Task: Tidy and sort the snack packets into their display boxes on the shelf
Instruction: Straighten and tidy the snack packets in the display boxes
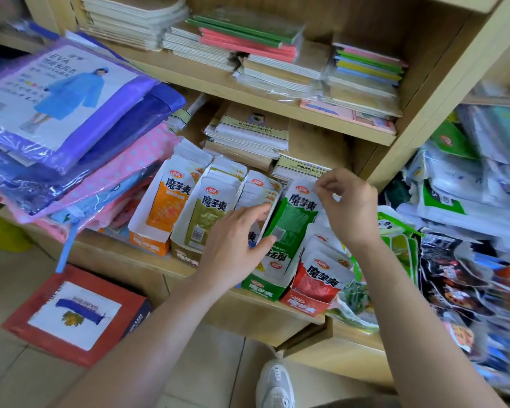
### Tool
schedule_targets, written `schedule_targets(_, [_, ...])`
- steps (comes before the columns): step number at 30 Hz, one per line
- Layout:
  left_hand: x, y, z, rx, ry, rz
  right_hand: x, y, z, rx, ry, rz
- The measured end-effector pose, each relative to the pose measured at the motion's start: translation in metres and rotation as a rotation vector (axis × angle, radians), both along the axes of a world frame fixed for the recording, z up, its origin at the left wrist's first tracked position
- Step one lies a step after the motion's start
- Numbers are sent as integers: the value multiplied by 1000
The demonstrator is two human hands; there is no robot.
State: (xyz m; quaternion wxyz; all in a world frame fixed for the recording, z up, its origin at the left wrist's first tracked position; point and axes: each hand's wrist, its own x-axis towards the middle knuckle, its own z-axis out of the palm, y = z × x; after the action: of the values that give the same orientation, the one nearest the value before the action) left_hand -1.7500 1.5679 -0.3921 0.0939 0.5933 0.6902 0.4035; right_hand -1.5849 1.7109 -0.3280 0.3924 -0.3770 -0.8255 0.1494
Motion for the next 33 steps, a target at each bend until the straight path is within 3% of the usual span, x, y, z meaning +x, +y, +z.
schedule_targets(5, [-1, 3, 17, -14, -480, -95, 6, -6, 22, -293, 333, 204])
schedule_targets(13, [6, -3, 37, -73, -777, -285, 1, -20, 25, -566, 466, 550])
schedule_targets(17, [8, -2, 36, -174, -784, -350, -4, -26, 21, -748, 572, 686])
schedule_targets(19, [9, 0, 35, -177, -759, -307, -5, -26, 20, -724, 557, 696])
schedule_targets(26, [1, 4, 20, -83, -667, -124, 4, -16, 22, -866, 457, 393])
schedule_targets(30, [5, 7, 14, -29, -614, -71, 4, -17, 17, -649, 196, 426])
schedule_targets(33, [5, 11, 11, -34, -512, -24, 2, -15, 13, -478, 106, 384])
